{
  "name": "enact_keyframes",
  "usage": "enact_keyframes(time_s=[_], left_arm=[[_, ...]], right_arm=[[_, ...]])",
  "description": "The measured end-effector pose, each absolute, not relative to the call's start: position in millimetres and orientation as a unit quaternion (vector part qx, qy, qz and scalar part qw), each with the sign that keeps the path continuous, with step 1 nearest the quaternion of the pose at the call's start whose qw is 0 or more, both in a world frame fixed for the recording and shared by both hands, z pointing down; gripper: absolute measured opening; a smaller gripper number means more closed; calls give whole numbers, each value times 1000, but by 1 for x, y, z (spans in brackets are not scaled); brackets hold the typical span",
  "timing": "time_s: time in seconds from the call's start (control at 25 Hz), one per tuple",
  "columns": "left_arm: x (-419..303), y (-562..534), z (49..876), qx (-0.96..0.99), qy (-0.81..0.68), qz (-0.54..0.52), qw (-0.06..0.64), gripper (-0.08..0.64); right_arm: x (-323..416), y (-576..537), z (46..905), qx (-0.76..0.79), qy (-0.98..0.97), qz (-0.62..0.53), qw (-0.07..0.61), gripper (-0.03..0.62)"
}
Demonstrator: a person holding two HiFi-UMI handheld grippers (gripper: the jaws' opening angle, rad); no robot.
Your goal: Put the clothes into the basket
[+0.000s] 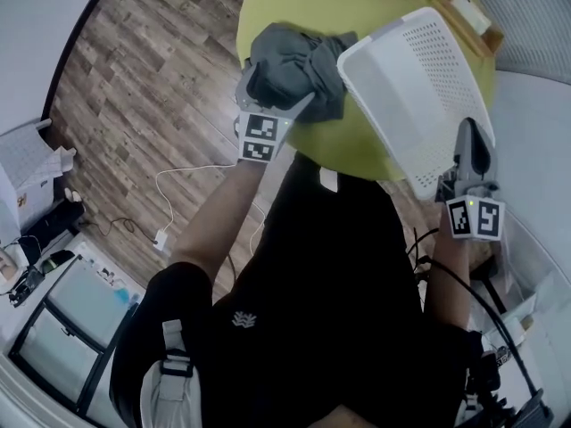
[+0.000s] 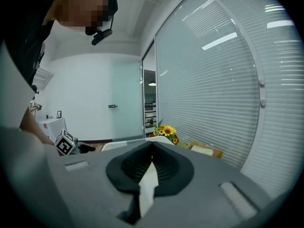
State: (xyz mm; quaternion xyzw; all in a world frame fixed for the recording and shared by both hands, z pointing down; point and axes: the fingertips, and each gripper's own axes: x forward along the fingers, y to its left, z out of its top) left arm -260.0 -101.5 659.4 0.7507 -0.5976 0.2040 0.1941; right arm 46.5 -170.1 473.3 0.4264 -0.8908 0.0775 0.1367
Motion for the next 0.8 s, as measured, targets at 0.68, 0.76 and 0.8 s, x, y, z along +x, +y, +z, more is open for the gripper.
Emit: enact_keyframes(time_s=[0.68, 0.76, 0.8], left_arm=[[-262, -117, 713, 726, -557, 258, 309, 306], [-260, -113, 705, 726, -562, 256, 302, 237], [-260, -111, 701, 725, -567, 252, 299, 213]], right_arm=[[41, -172, 504, 420, -889, 115, 144, 2], [46, -175, 500, 426, -886, 121, 138, 2], [47, -176, 498, 429, -885, 124, 134, 2]])
